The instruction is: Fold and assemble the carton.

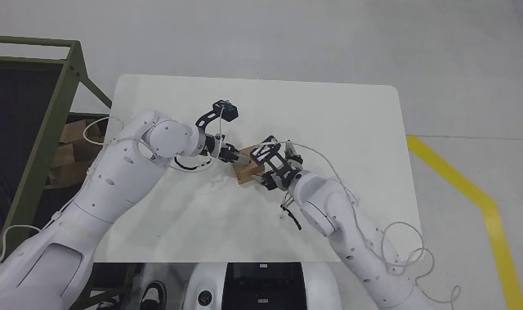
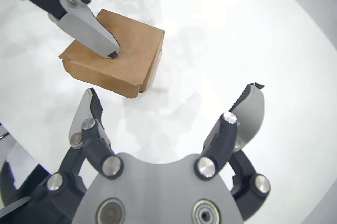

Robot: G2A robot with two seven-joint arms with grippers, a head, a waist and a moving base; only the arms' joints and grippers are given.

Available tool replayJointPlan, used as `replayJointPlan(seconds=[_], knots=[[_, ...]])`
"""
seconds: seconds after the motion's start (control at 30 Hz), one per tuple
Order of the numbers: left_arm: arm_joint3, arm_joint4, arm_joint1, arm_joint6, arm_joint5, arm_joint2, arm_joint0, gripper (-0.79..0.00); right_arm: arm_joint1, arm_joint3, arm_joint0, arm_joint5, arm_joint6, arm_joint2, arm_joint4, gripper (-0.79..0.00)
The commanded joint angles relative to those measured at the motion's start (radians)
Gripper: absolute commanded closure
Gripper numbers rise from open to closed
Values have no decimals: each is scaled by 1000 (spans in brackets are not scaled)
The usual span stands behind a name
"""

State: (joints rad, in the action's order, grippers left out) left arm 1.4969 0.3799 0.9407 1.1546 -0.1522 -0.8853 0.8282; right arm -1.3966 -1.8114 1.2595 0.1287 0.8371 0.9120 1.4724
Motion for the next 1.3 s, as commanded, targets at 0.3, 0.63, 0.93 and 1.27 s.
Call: replayJointPlan(seconds=[0.3, 0.63, 0.93, 1.27], knots=[[-7, 13, 9, -2, -12, 11, -13, -760, 18, -51, 71, 63, -170, -11, 149, -785], [-15, 23, 13, -3, -10, 7, -19, -714, 20, -29, 79, 69, -203, -3, 151, -785], [-13, 25, 14, -1, -12, 2, -15, -711, 13, -2, 67, 9, -172, -3, 162, -785], [-11, 29, 18, 4, -4, 1, -11, -702, -1, 23, 41, -38, -138, -32, 190, -785]])
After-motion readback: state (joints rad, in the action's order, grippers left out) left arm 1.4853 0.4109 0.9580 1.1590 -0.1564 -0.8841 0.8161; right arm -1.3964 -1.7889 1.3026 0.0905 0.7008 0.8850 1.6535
